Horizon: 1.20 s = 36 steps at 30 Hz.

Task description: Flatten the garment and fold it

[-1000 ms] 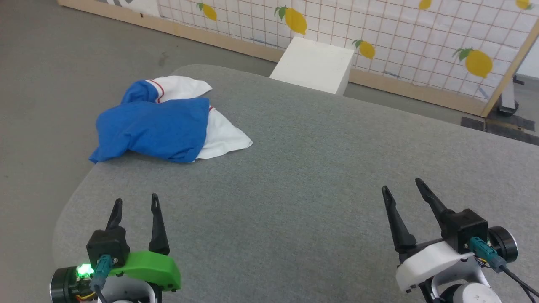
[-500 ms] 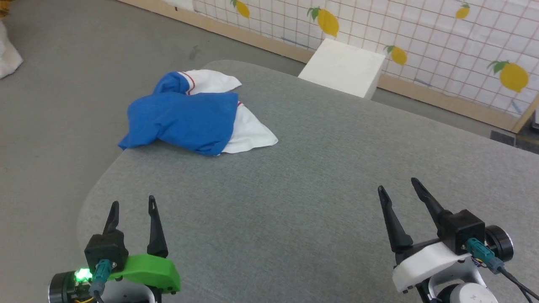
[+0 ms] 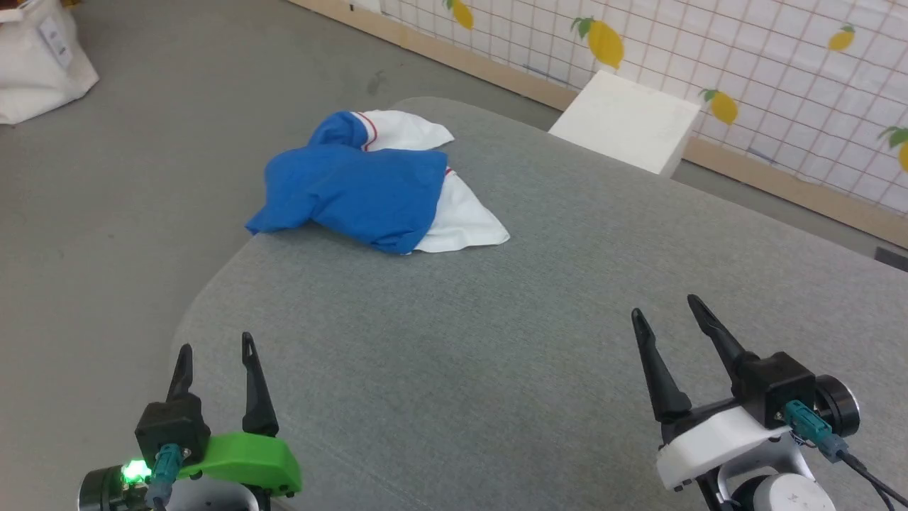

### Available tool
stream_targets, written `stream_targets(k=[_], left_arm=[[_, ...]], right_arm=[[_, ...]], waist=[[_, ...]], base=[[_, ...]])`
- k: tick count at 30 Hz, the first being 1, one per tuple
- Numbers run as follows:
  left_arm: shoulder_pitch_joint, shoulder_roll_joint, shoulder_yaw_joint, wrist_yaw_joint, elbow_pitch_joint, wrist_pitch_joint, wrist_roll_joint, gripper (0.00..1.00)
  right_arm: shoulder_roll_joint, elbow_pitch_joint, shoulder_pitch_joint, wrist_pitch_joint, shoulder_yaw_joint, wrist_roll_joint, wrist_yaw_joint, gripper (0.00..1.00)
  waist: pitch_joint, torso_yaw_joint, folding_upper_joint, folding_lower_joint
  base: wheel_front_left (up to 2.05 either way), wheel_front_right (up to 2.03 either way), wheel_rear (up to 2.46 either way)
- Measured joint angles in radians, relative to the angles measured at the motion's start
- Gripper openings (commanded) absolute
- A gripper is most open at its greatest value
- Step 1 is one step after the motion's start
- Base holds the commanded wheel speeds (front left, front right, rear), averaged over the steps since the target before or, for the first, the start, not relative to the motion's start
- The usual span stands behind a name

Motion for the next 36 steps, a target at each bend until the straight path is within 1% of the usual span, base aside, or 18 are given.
stream_targets(k=[6, 11, 14, 16, 21, 24, 27, 29, 32, 36], left_arm=[[0.003, 0.001, -0.001, 0.016, -0.001, -0.009, -0.029, 1.00], [0.000, 0.002, 0.016, 0.021, -0.004, -0.018, -0.067, 1.00], [-0.046, 0.010, 0.029, 0.013, 0.013, -0.018, -0.109, 1.00], [-0.116, 0.023, 0.048, -0.008, 0.041, -0.026, -0.143, 1.00], [-0.363, 0.092, 0.094, -0.080, 0.183, -0.018, -0.243, 1.00], [-0.520, 0.132, 0.119, -0.105, 0.286, 0.017, -0.296, 1.00], [-0.666, 0.181, 0.153, -0.123, 0.380, 0.069, -0.356, 1.00], [-0.743, 0.224, 0.178, -0.130, 0.441, 0.125, -0.388, 1.00], [-0.824, 0.267, 0.198, -0.138, 0.511, 0.206, -0.443, 1.00], [-0.890, 0.317, 0.240, -0.133, 0.580, 0.337, -0.514, 1.00]], right_arm=[[0.000, 0.001, -0.006, -0.002, 0.006, 0.000, 0.000, 1.00], [0.001, -0.003, -0.020, -0.001, 0.020, -0.012, 0.000, 1.00], [0.001, -0.023, -0.048, 0.011, 0.026, -0.034, 0.000, 1.00], [0.001, -0.040, -0.073, 0.023, 0.036, -0.052, 0.000, 1.00], [-0.016, -0.097, -0.162, 0.049, 0.061, -0.098, 0.000, 1.00], [-0.039, -0.122, -0.204, 0.058, 0.065, -0.098, 0.000, 1.00], [-0.056, -0.138, -0.240, 0.060, 0.069, -0.098, 0.000, 1.00], [-0.059, -0.150, -0.264, 0.059, 0.075, -0.098, 0.000, 1.00], [-0.060, -0.160, -0.285, 0.048, 0.070, -0.097, 0.000, 1.00], [-0.060, -0.166, -0.304, 0.034, 0.070, -0.093, 0.000, 1.00]], waist=[[0.005, 0.028, 0.0000, 0.0000], [0.029, 0.033, 0.0000, 0.0000], [0.058, 0.029, 0.0000, 0.0000], [0.083, 0.025, 0.0000, 0.0000], [0.173, 0.005, 0.0000, 0.0000], [0.239, -0.012, 0.0000, 0.0001], [0.314, -0.037, 0.0000, 0.0001], [0.372, -0.060, 0.0000, 0.0001], [0.452, -0.096, 0.0000, 0.0002], [0.554, -0.148, 0.0000, 0.0003]], base=[[0.00, 0.00, 0.00], [0.00, 0.00, 0.00], [0.00, 0.00, 0.00], [0.00, 0.00, 0.00], [0.00, 0.00, 0.00], [0.00, 0.00, 0.00], [0.00, 0.00, 0.00], [0.00, 0.00, 0.00], [0.00, 0.00, 0.00], [0.00, 0.00, 0.00]])
